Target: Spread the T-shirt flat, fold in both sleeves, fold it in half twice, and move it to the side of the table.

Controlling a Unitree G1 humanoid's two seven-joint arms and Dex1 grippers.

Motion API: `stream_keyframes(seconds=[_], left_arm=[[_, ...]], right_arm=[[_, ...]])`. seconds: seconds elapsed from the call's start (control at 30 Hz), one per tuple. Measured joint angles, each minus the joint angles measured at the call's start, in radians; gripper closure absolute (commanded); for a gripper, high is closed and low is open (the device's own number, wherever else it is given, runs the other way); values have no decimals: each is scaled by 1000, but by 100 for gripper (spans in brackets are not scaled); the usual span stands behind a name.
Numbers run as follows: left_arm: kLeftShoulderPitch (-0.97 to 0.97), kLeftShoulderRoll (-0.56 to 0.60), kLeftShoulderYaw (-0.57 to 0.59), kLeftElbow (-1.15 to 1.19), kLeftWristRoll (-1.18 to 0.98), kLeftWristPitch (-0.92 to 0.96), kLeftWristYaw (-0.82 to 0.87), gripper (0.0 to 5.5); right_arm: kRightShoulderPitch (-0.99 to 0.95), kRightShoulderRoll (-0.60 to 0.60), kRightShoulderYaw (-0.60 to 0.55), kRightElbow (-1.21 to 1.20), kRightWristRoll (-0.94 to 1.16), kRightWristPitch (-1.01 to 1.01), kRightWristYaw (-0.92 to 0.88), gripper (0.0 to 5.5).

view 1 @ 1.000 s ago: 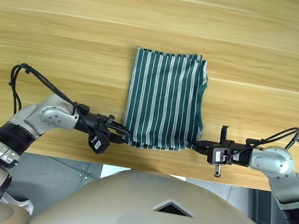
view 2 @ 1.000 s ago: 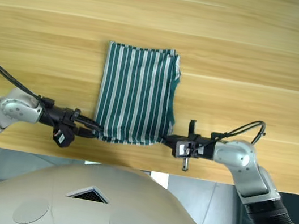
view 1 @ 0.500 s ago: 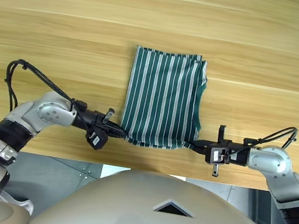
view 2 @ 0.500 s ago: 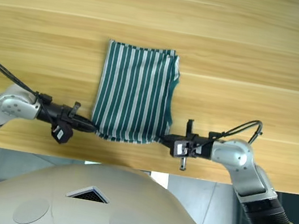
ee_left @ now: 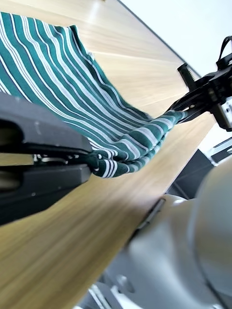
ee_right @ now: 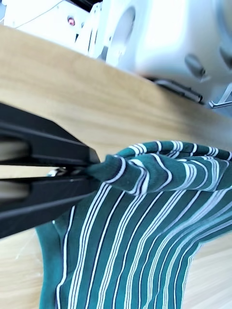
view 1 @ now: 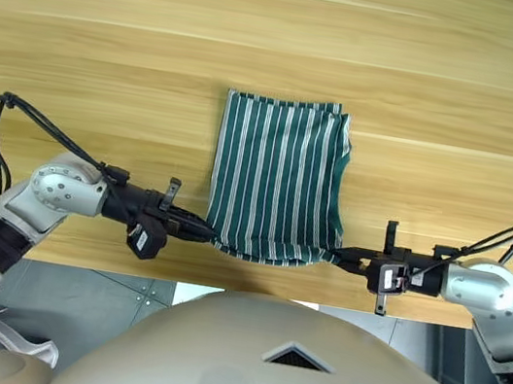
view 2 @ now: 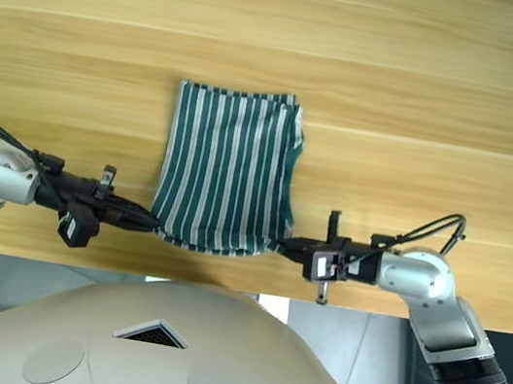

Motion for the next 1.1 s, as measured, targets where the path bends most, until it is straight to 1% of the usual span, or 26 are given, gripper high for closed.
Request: stream_keyframes(seconds=[0.13,0.23,0.37,0.53,0.7,0.8,0.97,1.1], left_arm=[[44,29,-2,-44,-88,3,-58,540],[58,25,-2,-42,-123,24,-90,540],[11,-56,37,31,-205,94,-121,540],[-38,-123,131,92,-316,156,-180,540],[-67,-201,231,174,-391,220,-253,540],[-121,-267,277,277,-378,241,-265,540],[-260,-385,304,534,-224,230,-232,540],[-353,-462,328,757,-95,196,-163,540]], right_arm=[[38,-9,-2,-32,37,-14,13,545],[41,-9,-2,-41,42,-16,19,545],[-23,15,-23,-39,47,8,-10,545],[-172,74,-48,-30,62,75,-48,545],[-293,117,-59,53,74,119,-63,545],[-377,157,-54,142,38,127,-89,545],[-495,239,-22,299,-59,139,-149,545],[-576,300,12,453,-160,122,-213,545]])
